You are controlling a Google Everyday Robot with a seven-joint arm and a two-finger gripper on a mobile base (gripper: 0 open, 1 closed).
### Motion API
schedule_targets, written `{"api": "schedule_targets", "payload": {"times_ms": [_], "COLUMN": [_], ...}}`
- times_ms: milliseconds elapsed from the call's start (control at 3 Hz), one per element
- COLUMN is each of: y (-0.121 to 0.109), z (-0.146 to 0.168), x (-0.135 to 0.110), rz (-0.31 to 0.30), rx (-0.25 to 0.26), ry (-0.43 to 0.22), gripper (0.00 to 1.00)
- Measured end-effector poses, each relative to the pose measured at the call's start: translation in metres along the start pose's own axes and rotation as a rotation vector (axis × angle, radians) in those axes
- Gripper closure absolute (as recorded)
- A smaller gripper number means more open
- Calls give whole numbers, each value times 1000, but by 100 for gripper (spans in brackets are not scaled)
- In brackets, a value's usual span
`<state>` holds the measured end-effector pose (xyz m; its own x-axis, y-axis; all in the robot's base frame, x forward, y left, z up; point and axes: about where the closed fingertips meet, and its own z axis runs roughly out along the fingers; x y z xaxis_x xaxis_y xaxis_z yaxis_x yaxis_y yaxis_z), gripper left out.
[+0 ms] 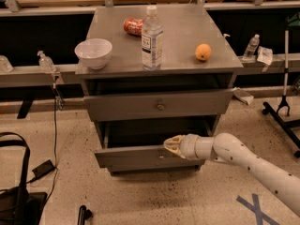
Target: Open middle drawer
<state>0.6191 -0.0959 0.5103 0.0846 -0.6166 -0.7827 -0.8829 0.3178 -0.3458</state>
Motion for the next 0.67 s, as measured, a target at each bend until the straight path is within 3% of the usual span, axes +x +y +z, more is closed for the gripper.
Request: {"api": "schedule_targets", "payload": {"times_ms": [333, 667], "y": [-13, -36], "z": [0, 10], "x": [3, 11], "rz": [-7, -21], "rx": [18, -3], "ry": [39, 115], "gripper": [100, 100]}}
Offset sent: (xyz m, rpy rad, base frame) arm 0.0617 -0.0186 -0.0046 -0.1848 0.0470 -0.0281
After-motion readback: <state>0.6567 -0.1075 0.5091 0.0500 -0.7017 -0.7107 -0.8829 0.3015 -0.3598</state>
